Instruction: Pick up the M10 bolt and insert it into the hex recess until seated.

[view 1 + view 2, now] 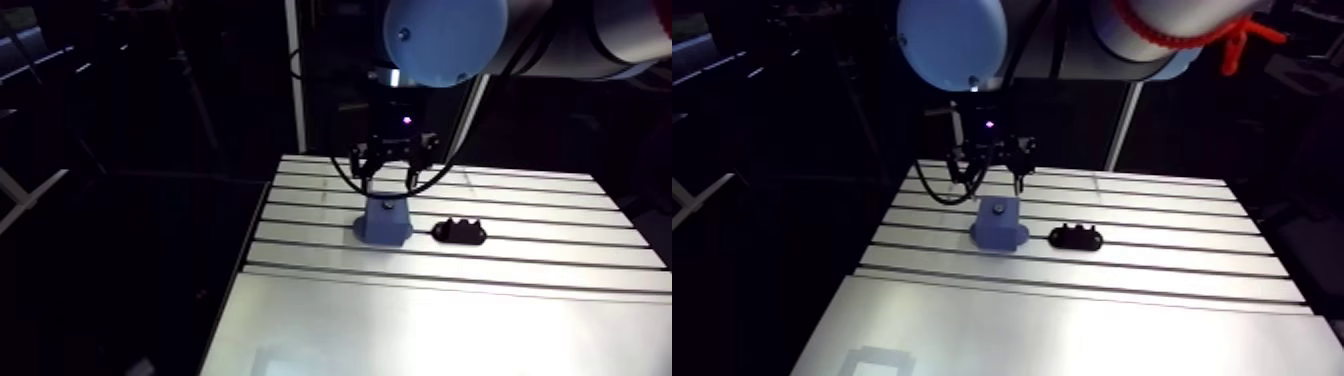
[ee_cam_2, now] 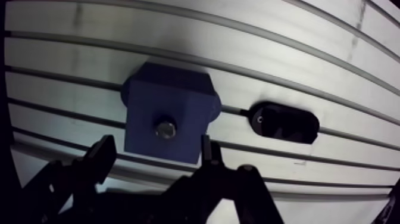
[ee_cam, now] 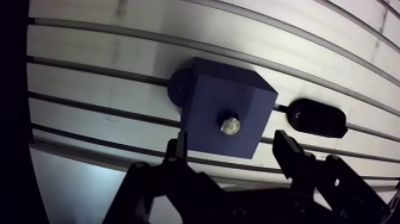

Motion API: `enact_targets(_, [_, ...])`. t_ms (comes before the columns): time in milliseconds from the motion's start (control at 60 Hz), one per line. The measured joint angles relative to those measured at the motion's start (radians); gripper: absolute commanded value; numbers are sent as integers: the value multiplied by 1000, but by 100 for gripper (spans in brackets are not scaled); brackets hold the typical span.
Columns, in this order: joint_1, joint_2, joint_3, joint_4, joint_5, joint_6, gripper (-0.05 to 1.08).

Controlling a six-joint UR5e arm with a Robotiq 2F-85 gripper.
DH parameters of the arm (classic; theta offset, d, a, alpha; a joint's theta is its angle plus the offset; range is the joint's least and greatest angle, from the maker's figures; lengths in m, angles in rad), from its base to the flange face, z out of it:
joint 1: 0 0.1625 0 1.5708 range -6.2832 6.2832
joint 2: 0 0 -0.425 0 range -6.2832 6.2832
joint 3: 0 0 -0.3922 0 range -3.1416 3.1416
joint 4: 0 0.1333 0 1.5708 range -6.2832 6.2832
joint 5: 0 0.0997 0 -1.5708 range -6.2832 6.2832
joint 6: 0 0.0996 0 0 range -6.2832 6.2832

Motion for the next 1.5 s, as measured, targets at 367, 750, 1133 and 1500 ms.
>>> enact_targets(367, [-20,1,3,-2,23,47,38])
enact_targets(750, [-26,2,5,-2,25,43,43])
enact_targets(1133, [-26,9,9,-5,22,42,51])
enact_targets(1500, [-26,12,15,-7,22,43,53])
